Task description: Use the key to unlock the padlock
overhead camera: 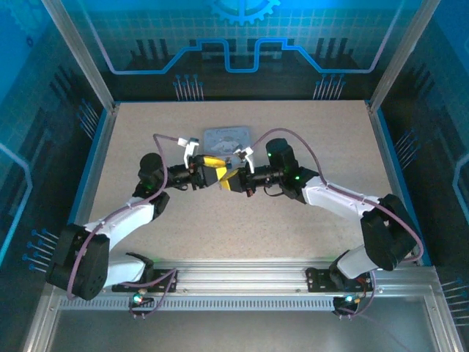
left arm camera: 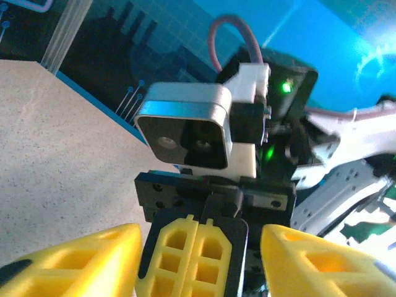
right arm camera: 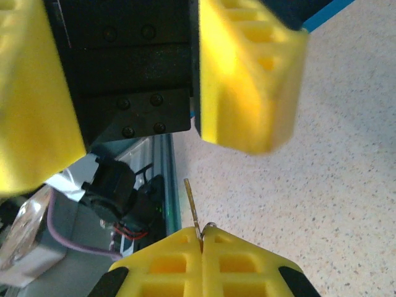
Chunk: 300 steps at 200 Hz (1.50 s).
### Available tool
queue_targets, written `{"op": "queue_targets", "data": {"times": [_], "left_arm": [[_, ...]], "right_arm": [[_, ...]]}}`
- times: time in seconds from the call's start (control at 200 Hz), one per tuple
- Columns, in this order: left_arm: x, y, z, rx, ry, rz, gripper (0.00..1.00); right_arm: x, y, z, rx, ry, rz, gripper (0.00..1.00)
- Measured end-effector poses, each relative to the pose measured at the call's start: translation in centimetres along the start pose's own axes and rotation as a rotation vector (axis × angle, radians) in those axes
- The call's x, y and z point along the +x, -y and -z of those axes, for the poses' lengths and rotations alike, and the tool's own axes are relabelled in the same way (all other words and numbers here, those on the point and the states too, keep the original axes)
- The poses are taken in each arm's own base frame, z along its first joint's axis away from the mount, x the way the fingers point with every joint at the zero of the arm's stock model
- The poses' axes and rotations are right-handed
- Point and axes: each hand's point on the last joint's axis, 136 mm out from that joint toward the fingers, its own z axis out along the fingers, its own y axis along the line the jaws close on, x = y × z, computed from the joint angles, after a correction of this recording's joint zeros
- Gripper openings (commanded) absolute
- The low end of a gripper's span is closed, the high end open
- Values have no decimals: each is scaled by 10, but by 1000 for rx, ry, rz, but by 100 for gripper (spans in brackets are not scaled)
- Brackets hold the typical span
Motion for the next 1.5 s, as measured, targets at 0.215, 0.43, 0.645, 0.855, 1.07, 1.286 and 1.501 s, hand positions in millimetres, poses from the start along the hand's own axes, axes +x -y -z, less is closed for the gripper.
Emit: {"op": "queue_targets", "data": {"times": [0.215, 0.43, 0.645, 0.855, 1.07, 1.286, 1.501], "left_arm": [[5, -7, 11, -28, 34, 49, 34], [3, -8, 9, 13, 61, 82, 22], [6, -17, 6, 33, 61, 133, 13], [4, -14, 7, 44, 65, 127, 0], [7, -14, 7, 49, 51, 126, 0], [17, -11, 7, 52, -11, 117, 0], [5, 15, 4, 51, -97, -33, 0]], "right_arm": [[-12, 7, 4, 33, 71, -16, 0], [-22, 4, 5, 25, 107, -7, 0], [-25, 5, 5, 33, 117, -6, 0], [-27, 2, 7, 30, 122, -4, 0], [-24, 2, 6, 25, 110, -10, 8], [-18, 5, 16, 50, 50, 0, 41], [-24, -6, 61, 79, 40, 82, 37]]}}
